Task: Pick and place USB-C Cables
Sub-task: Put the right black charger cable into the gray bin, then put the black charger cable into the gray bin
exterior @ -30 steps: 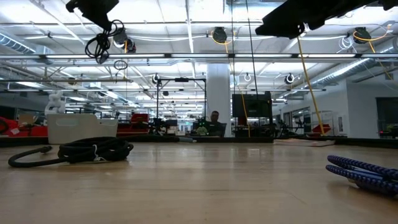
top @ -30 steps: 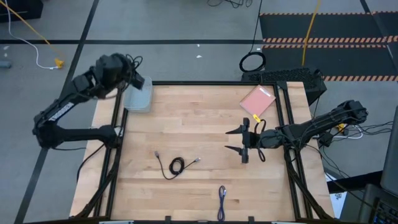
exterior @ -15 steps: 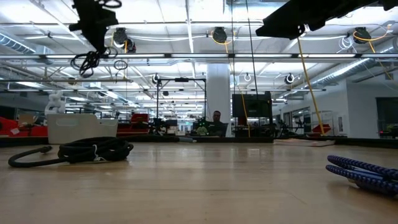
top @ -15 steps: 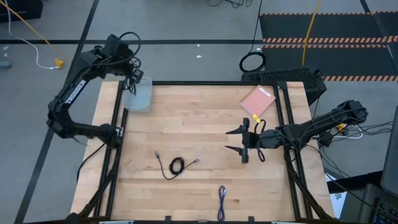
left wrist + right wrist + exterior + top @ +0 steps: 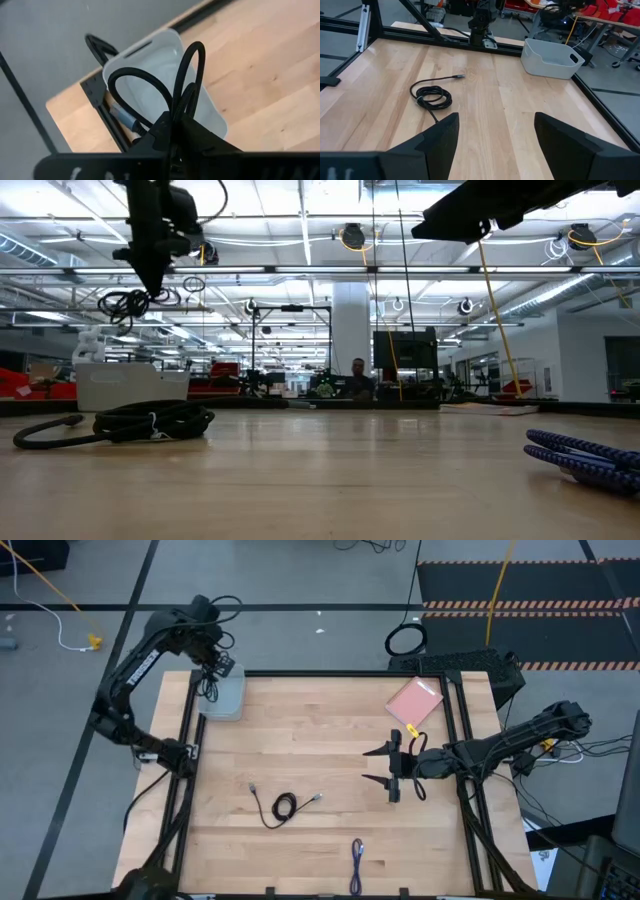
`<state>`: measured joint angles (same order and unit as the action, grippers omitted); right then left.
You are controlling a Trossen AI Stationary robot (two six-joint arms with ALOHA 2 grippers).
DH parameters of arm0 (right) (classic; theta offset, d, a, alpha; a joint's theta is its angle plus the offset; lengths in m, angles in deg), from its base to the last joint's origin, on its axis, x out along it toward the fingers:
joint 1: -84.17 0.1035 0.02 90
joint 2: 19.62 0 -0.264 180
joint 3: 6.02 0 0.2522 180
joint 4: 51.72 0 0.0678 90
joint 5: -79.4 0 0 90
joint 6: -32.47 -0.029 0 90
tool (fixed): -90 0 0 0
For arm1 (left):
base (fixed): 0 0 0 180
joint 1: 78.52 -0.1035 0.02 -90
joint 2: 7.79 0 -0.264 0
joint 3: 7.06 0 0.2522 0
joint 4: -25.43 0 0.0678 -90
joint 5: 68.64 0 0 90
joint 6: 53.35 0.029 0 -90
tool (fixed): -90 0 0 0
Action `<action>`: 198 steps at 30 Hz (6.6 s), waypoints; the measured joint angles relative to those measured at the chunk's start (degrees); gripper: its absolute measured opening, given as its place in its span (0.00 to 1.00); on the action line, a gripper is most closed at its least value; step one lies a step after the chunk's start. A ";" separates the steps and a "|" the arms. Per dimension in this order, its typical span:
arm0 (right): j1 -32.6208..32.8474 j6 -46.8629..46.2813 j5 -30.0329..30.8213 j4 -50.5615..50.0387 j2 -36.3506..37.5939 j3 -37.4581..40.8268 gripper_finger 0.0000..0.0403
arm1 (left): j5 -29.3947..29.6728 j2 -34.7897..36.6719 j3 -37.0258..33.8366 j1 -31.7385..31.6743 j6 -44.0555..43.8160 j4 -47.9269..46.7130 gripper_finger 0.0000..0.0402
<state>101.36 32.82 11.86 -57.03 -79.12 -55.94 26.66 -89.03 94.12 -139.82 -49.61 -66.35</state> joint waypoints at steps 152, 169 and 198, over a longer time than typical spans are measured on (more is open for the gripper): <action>6.56 -10.66 -0.11 6.73 -0.04 7.08 0.63 | 6.48 -4.34 1.90 92.28 -21.73 3.51 0.22; 6.54 -9.69 -0.02 6.73 -0.04 7.08 0.63 | 0.72 -20.10 10.58 91.49 -5.03 1.05 0.22; 6.52 -9.47 -0.04 6.71 -0.04 7.08 0.63 | 0.76 -27.47 10.40 91.14 -10.81 8.83 0.22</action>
<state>107.88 23.35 11.82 -50.32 -79.17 -48.86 27.42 -116.49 104.51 -48.68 -60.42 -57.52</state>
